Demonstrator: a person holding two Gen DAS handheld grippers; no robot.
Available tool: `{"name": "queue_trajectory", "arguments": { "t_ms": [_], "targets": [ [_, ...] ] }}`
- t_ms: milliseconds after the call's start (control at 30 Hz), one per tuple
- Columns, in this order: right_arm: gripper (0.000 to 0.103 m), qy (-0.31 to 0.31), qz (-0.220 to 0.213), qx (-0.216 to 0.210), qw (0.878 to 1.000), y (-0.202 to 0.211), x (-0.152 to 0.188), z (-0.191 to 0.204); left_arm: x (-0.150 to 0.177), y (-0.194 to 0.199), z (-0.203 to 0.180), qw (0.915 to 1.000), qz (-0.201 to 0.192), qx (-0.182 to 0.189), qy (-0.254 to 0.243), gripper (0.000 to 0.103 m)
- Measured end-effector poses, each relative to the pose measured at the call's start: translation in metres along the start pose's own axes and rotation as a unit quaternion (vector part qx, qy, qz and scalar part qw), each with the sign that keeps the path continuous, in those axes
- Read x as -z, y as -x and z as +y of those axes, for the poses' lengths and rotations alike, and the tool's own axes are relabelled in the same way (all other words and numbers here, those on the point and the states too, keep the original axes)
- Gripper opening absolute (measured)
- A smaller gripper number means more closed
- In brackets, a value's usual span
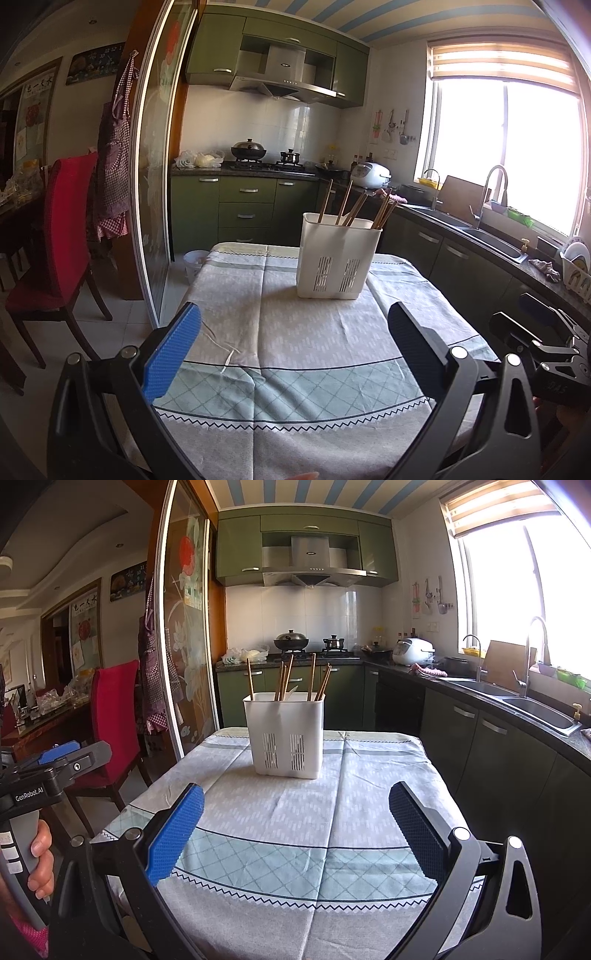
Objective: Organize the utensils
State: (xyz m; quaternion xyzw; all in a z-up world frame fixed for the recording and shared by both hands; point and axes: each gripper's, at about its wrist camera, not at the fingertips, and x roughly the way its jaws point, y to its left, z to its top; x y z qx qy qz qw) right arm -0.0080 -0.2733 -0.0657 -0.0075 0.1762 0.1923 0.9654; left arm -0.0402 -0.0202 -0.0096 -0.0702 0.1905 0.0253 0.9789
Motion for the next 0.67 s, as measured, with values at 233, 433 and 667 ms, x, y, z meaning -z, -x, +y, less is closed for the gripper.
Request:
{"name": "queue_trajectory", "arguments": {
  "t_ms": [233,433,667],
  "targets": [
    [0.099,0.002,0.002,-0.001,1.0,-0.001,0.0,0.002,-0.001,-0.003,0.0,1.0,0.0,-0.004,-0.006,0.096],
    [0.099,-0.004,0.012,-0.005,1.0,-0.008,-0.001,-0.002,-0.001,-0.018,0.004,0.9996,0.027,-0.002,-0.007,0.096],
    [0.099,0.005,0.048,0.027,0.998,-0.059,-0.005,-0.027,0.001,-0.075,0.017,0.9959,0.076,-0.042,-0.025,0.096]
  ]
}}
